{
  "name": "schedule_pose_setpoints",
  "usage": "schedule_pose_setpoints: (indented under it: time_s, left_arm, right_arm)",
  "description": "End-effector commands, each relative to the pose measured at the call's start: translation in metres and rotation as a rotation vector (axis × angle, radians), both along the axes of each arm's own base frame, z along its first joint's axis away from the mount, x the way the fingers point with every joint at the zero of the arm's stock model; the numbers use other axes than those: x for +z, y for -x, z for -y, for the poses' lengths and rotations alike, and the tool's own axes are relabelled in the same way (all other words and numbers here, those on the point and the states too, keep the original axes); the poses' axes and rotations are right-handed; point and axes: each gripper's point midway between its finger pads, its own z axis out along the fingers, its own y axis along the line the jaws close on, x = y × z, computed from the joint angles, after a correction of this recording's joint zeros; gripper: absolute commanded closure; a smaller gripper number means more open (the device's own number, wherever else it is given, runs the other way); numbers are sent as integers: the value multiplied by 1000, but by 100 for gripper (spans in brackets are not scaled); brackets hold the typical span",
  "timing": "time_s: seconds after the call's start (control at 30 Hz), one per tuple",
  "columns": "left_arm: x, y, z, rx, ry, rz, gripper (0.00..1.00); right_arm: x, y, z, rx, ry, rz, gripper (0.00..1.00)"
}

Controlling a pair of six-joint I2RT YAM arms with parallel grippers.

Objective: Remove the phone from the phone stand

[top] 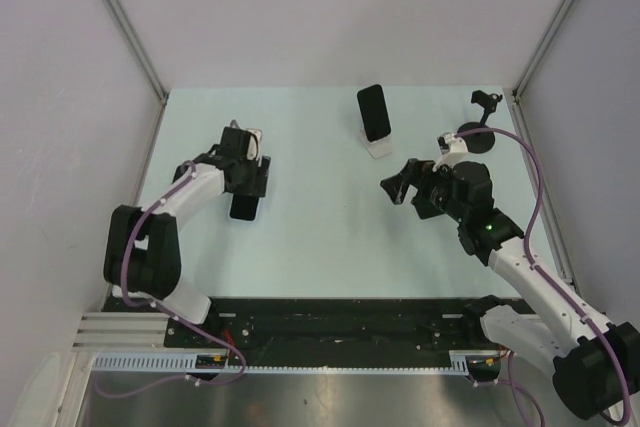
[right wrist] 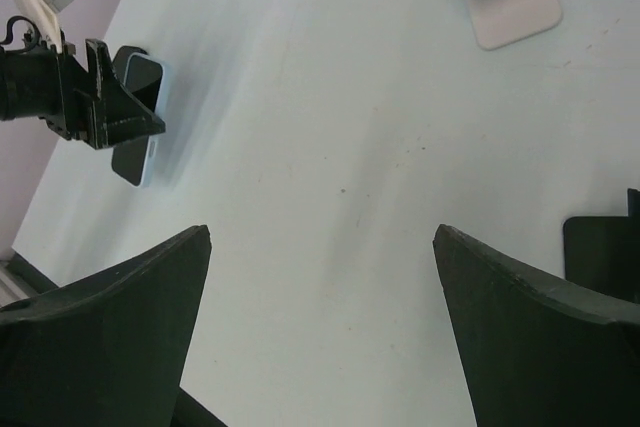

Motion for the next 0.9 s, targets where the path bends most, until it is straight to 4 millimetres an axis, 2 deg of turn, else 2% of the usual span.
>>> schedule_pose_setpoints:
  time_s: [0.0, 0.17, 0.27, 0.3, 0.4, 0.67, 0.87]
  left_arm:
    - [10, -30, -36, 48, 5, 21, 84]
    - [-3, -38, -82, 90, -45, -21, 79]
    - [-17, -40, -89, 79, -29, -59, 76]
    - [-25, -38, -102, 105, -32, -83, 75]
    - [-36, -38, -115, 102, -57, -115, 74]
    - [-55, -38, -128, 72, -71, -177, 66]
    - [-51, -51, -128, 67, -48, -159, 66]
  right_arm:
    - [13, -4, 6, 2, 47, 49, 1]
    - [5, -4, 10, 10, 67, 48, 1]
    - [4, -5, 11, 17, 59, 48, 1]
    - [3, -5, 11, 19, 58, 46, 0]
    - [0, -6, 12, 27, 56, 40, 1]
    - [-8, -8, 17, 29, 50, 18, 0]
    - [-10, -10, 18, 27, 49, 12, 1]
